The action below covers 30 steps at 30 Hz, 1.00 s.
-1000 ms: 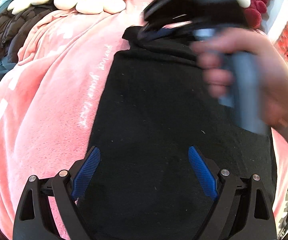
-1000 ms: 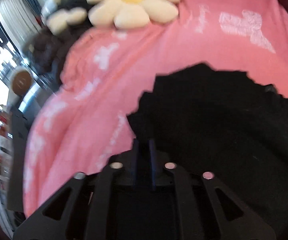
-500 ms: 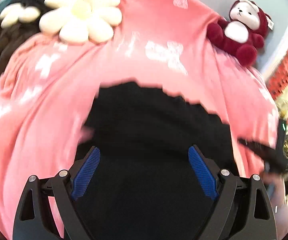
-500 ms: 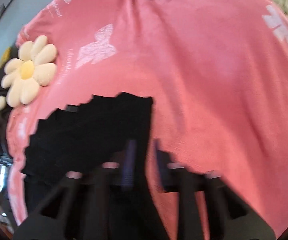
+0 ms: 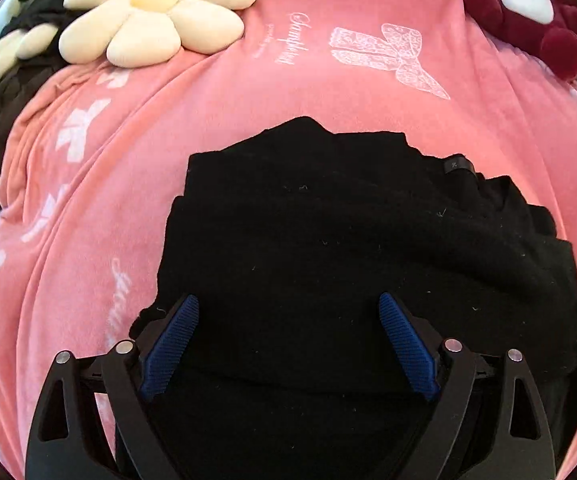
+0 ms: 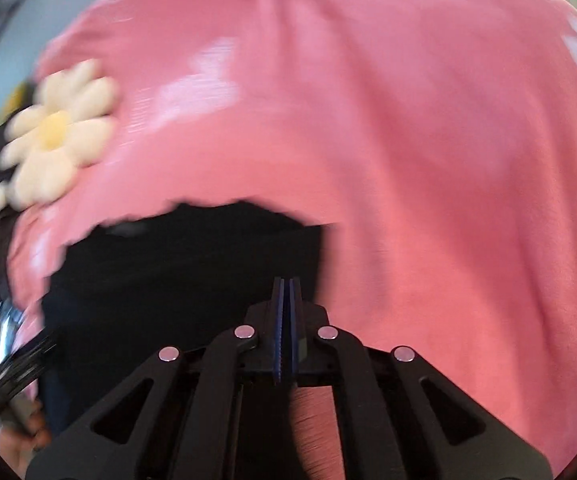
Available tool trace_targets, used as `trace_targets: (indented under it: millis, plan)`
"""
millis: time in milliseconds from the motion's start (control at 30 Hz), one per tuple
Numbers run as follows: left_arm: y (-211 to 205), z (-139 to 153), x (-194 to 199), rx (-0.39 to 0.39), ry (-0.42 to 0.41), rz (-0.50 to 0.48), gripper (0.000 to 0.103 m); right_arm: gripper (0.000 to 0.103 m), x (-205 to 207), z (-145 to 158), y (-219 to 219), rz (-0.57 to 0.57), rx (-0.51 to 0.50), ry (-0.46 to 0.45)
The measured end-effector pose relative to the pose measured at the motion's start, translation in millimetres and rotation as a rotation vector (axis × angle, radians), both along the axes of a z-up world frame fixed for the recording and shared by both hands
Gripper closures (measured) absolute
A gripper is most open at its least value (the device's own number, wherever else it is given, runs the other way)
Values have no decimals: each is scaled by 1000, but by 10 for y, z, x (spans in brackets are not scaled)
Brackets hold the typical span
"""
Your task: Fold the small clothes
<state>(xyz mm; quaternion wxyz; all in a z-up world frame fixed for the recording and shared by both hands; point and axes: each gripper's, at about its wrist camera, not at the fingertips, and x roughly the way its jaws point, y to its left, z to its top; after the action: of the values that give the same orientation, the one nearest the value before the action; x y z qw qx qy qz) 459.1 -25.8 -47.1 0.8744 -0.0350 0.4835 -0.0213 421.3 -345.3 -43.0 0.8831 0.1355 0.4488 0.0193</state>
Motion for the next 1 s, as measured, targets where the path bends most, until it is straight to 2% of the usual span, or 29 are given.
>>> trace_targets:
  millis: [67, 100, 200, 233, 300, 333, 367, 400, 433, 467, 500, 567, 667, 800, 1000]
  plan:
    - [-18, -17, 28, 19, 2, 9, 12, 103, 190, -203, 144, 38, -55, 62]
    - [-16, -21, 35, 20, 8, 12, 11, 103, 300, -290, 76, 16, -56, 54]
    - [26, -2, 50, -4, 32, 5, 11, 103, 469, -259, -237, -179, 52, 60]
    - [49, -13, 40, -5, 38, -2, 11, 103, 469, -182, -220, -201, 60, 52]
    - [33, -18, 42, 7, 42, -19, 11, 101, 395, -44, 50, -103, 55, 4]
    - [27, -23, 36, 16, 36, -24, 10, 101, 378, -48, 179, -58, 29, -1]
    - [29, -32, 31, 18, 28, -24, 10, 103, 393, -133, 299, -17, -41, 21]
    - [30, -34, 22, 17, 21, -22, 10, 103, 433, -271, 360, -7, -122, 73]
    - [30, -30, 12, 15, 17, -19, 10, 103, 405, -294, 325, -21, -109, 47]
    - [37, -17, -6, 10, 17, -15, 10, 103, 368, -236, 265, -86, -99, 58]
    - [44, 9, -37, 6, 18, -14, 11, 98, 293, -153, 225, -125, -65, 58]
    - [45, 59, -132, 2, 11, -33, 11, 97, 69, 5, 218, -120, 0, 1]
    - [34, 123, -375, 4, -6, -78, 11, 96, -379, 95, 264, -91, -52, -29]
    - [12, 121, -797, -30, 26, -115, 11, 96, -961, 74, 147, -89, -29, 6]
    - [155, 213, -1592, -42, 38, -151, 11, 96, -2056, -56, 102, -99, -98, 101]
